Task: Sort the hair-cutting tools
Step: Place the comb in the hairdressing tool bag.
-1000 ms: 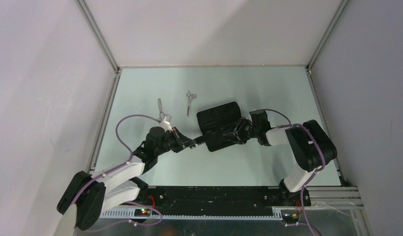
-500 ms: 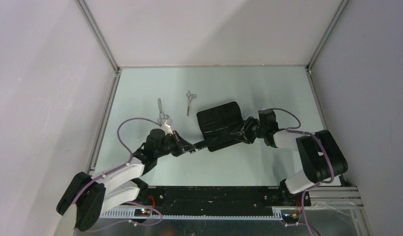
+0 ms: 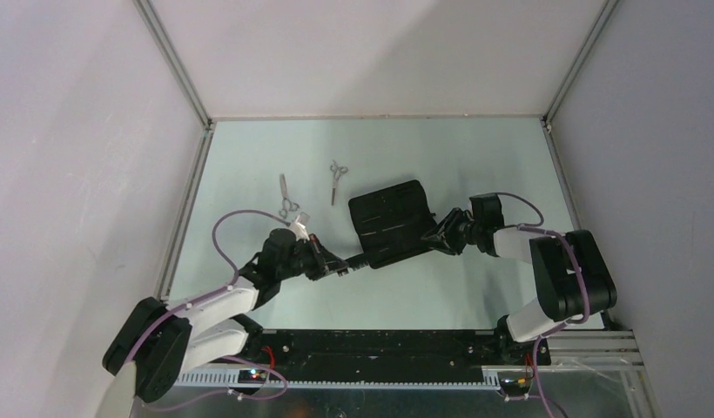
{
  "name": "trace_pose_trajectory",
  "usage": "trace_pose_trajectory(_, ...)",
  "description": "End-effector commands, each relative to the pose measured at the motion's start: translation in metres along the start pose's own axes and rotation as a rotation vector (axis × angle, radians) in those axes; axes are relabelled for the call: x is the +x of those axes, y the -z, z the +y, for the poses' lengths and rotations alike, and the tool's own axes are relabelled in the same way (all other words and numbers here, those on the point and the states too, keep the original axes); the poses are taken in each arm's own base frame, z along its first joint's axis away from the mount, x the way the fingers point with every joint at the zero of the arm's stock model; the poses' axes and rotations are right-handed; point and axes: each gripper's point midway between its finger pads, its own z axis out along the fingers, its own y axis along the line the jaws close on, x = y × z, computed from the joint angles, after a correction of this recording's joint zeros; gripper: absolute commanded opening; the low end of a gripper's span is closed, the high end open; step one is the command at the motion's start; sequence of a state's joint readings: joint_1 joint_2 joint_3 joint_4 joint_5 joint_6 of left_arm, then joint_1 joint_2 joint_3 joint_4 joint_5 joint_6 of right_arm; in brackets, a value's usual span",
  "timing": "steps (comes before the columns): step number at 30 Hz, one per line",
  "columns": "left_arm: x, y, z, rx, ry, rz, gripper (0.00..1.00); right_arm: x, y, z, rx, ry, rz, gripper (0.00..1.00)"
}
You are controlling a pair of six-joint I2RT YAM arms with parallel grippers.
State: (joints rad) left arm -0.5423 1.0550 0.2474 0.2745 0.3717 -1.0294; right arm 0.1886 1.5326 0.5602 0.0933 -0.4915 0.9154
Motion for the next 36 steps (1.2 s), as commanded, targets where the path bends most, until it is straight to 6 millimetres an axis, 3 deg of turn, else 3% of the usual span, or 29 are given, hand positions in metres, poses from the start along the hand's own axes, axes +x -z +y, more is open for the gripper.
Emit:
trace_pose_trajectory(1, 0.006, -0.002, -0.007, 0.020, -0.010, 0.044, 0.00, 0.003, -0.005, -0.011, 0.049, 0.012, 0.031, 0.39)
trace_pose_trajectory(9, 0.005, -0.011, -0.011, 0.027, -0.004, 0.053, 0.00, 0.004, -0.004, -0.018, 0.077, 0.020, 0.028, 0.38)
trace_pose_trajectory(25, -0.023, -0.045, -0.030, 0.042, -0.025, -0.006, 0.00, 0.008, -0.005, -0.022, 0.097, 0.040, 0.036, 0.37)
trace_pose_trajectory(36, -0.007, -0.081, -0.030, 0.046, -0.003, 0.023, 0.00, 0.010, -0.007, -0.023, 0.105, 0.055, 0.037, 0.37)
